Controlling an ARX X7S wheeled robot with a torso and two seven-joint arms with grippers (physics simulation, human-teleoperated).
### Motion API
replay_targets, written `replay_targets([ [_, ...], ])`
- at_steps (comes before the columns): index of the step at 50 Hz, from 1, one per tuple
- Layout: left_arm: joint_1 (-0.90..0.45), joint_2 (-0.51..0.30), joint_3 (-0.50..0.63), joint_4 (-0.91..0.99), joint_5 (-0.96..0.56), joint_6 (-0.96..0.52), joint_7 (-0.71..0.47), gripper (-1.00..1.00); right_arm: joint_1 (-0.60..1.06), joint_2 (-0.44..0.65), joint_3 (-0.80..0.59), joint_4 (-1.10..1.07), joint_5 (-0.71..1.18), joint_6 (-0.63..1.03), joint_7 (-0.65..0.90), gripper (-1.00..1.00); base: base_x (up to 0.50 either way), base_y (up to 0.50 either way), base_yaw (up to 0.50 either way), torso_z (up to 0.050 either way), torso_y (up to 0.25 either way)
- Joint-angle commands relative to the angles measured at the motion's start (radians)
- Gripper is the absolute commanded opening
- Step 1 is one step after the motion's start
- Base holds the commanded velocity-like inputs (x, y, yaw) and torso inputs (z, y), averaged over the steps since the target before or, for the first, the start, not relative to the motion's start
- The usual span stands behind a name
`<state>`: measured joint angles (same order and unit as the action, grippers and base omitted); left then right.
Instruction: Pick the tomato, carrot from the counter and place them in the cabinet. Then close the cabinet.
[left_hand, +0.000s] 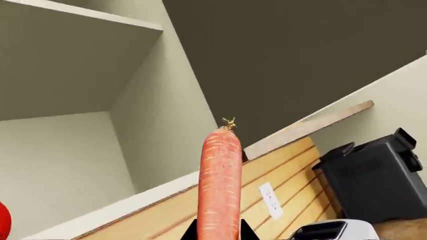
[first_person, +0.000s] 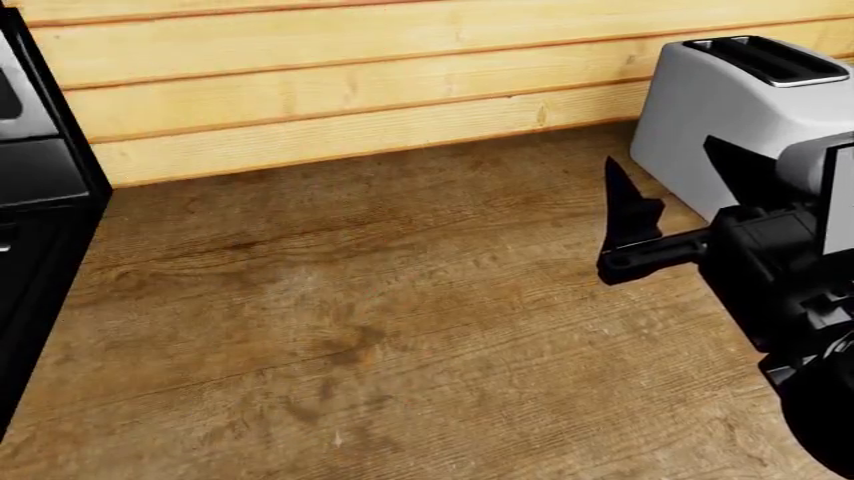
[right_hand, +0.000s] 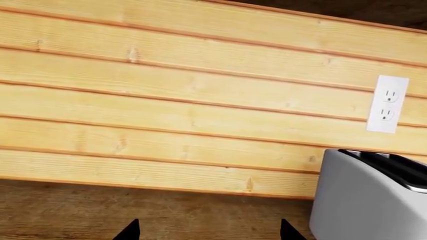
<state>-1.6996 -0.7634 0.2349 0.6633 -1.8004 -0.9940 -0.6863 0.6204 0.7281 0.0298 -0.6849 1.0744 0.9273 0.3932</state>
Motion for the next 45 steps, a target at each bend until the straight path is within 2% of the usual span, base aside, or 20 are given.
replay_targets([
  [1, -0.107, 0.076, 0.076, -0.089, 0.135, -0.034, 0.004, -1.0, -0.003, -0.002, -0.008, 0.002, -0.007, -0.007, -0.003, 1.0, 0.0, 0.0, 0.0, 0.0, 0.0],
  [19, -0.17, 0.166, 0.164, -0.196, 0.385, -0.024, 0.086, -1.0, -0.002, -0.005, -0.022, 0.012, -0.02, -0.019, -0.011, 1.0, 0.0, 0.0, 0.0, 0.0, 0.0],
  [36, -0.281, 0.256, 0.266, -0.433, 0.649, 0.05, 0.219, -1.0, -0.001, -0.004, -0.03, 0.01, -0.014, -0.017, -0.005, 1.0, 0.0, 0.0, 0.0, 0.0, 0.0],
  [45, -0.337, 0.295, 0.311, -0.559, 0.738, 0.081, 0.268, -1.0, -0.02, -0.007, -0.034, 0.019, -0.034, -0.038, -0.02, 1.0, 0.0, 0.0, 0.0, 0.0, 0.0],
])
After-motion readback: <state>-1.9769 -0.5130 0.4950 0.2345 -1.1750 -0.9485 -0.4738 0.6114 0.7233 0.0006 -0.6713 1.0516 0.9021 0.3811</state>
